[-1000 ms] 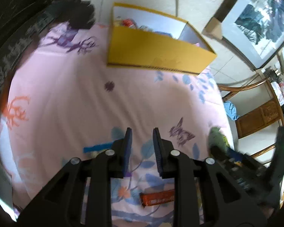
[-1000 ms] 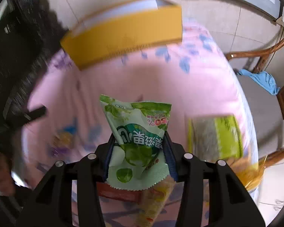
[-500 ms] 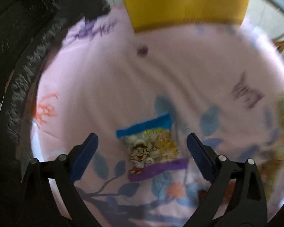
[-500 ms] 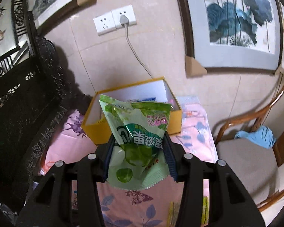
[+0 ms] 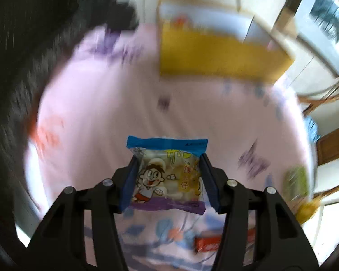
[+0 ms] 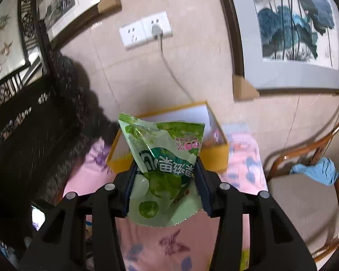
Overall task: Organize snacks
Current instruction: 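Carry both packs over the yellow box and release them inside, then grasp the red bar with the left gripper while the right grasps the yellow-green seed bag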
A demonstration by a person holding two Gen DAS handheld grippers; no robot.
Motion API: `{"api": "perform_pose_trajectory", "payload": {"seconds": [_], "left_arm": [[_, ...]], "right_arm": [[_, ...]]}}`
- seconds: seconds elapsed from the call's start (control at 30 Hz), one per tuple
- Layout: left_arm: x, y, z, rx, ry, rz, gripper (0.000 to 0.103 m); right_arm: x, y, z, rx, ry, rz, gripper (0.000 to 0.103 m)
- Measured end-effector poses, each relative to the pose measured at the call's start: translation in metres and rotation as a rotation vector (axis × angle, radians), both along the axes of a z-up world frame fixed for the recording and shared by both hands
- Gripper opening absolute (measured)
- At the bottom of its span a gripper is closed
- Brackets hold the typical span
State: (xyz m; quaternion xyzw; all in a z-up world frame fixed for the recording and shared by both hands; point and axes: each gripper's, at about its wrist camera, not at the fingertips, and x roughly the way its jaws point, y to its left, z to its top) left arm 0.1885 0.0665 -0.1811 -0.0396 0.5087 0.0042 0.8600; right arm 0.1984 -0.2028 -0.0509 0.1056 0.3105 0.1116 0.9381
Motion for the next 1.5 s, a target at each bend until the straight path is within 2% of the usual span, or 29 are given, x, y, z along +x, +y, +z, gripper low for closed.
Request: {"api": "perform_pose_trajectory", "payload": {"seconds": [0.13, 0.23, 0.33, 0.4, 0.43, 0.47, 0.5, 0.53, 0.6, 0.67, 0.7, 0.77, 0.8, 0.9, 0.93, 1.0, 1.03, 1.07, 1.17, 1.27, 1.3, 1.33, 1.37, 1.4, 1.43, 1.47, 1.5], "left_arm": [[0.062, -0.020, 0.077, 0.038, -0.188, -0.054, 0.054], [0.107, -0.036, 0.111, 0.077, -0.281, -0.088, 0.054], [0.152, -0.051, 0.128, 0.138, -0.325, -0.109, 0.054], [0.170, -0.055, 0.130, 0.142, -0.340, -0.104, 0.055], [0.180, -0.054, 0.129, 0.143, -0.361, -0.086, 0.058], [0.186, -0.052, 0.126, 0.145, -0.370, -0.064, 0.088], [0.189, -0.053, 0.121, 0.150, -0.365, -0.045, 0.101], [0.188, -0.051, 0.113, 0.156, -0.360, -0.035, 0.101], [0.181, -0.049, 0.099, 0.169, -0.322, -0.079, 0.101], [0.160, -0.050, 0.079, 0.221, -0.266, -0.164, 0.101], [0.142, -0.052, 0.069, 0.254, -0.250, -0.213, 0.101], [0.094, -0.062, 0.048, 0.302, -0.243, -0.406, 0.101], [0.061, -0.072, 0.033, 0.330, -0.230, -0.561, 0.101], [-0.011, -0.099, -0.006, 0.424, -0.161, -0.911, 0.101], [-0.050, -0.111, -0.026, 0.458, -0.139, -1.104, 0.101], [-0.089, -0.122, -0.051, 0.517, -0.118, -1.304, 0.101], [-0.109, -0.127, -0.068, 0.558, -0.094, -1.410, 0.101], [-0.119, -0.129, -0.084, 0.574, -0.062, -1.479, 0.101], [-0.115, -0.133, -0.111, 0.544, 0.015, -1.479, 0.101], [-0.100, -0.129, -0.113, 0.403, -0.020, -1.425, 0.101], [-0.097, -0.127, -0.114, 0.372, -0.014, -1.404, 0.101], [-0.093, -0.125, -0.114, 0.341, 0.017, -1.347, 0.101], [-0.090, -0.122, -0.113, 0.300, 0.069, -1.285, 0.089], [-0.083, -0.119, -0.112, 0.199, 0.184, -1.186, 0.073], [-0.078, -0.116, -0.110, 0.179, 0.204, -1.090, 0.062], [-0.074, -0.114, -0.107, 0.173, 0.200, -1.007, 0.041], [-0.068, -0.110, -0.106, 0.147, 0.203, -0.926, 0.029]], "right_arm": [[0.043, -0.005, 0.018, 0.017, -0.034, -0.002, 0.047], [0.083, -0.006, 0.025, 0.026, -0.037, 0.016, 0.047], [0.123, -0.008, 0.023, 0.018, -0.015, 0.007, 0.048], [0.144, -0.008, 0.018, -0.012, 0.009, -0.008, 0.049], [0.158, -0.006, 0.013, -0.028, 0.038, 0.004, 0.054], [0.168, -0.005, 0.008, -0.033, 0.071, 0.018, 0.077], [0.178, -0.002, 0.002, -0.059, 0.105, 0.025, 0.090], [0.181, -0.001, -0.002, -0.091, 0.112, 0.026, 0.102], [0.176, 0.000, -0.008, -0.166, 0.102, 0.066, 0.102], [0.158, -0.004, -0.019, -0.224, 0.123, 0.196, 0.102], [0.146, -0.006, -0.025, -0.259, 0.136, 0.264, 0.102], [0.102, -0.009, -0.047, -0.391, 0.162, 0.473, 0.102], [0.081, -0.010, -0.061, -0.463, 0.179, 0.567, 0.102], [-0.001, -0.011, -0.129, -0.751, 0.327, 0.875, 0.102], [-0.023, -0.012, -0.150, -0.814, 0.370, 0.945, 0.102], [-0.055, -0.013, -0.177, -0.875, 0.424, 1.070, 0.102], [-0.075, -0.013, -0.193, -0.915, 0.431, 1.154, 0.102], [-0.082, -0.013, -0.200, -0.928, 0.428, 1.184, 0.102], [-0.078, -0.013, -0.216, -0.912, 0.452, 1.221, 0.102], [-0.053, -0.016, -0.228, -0.830, 0.470, 1.209, 0.102], [-0.049, -0.017, -0.232, -0.832, 0.453, 1.201, 0.102], [-0.045, -0.018, -0.240, -0.847, 0.474, 1.186, 0.102], [-0.038, -0.020, -0.241, -0.802, 0.515, 1.152, 0.098], [-0.033, -0.022, -0.242, -0.753, 0.573, 1.095, 0.093], [-0.033, -0.025, -0.237, -0.711, 0.579, 1.020, 0.078], [-0.036, -0.027, -0.232, -0.684, 0.586, 0.964, 0.068], [-0.040, -0.030, -0.228, -0.630, 0.604, 0.905, 0.067]]}}
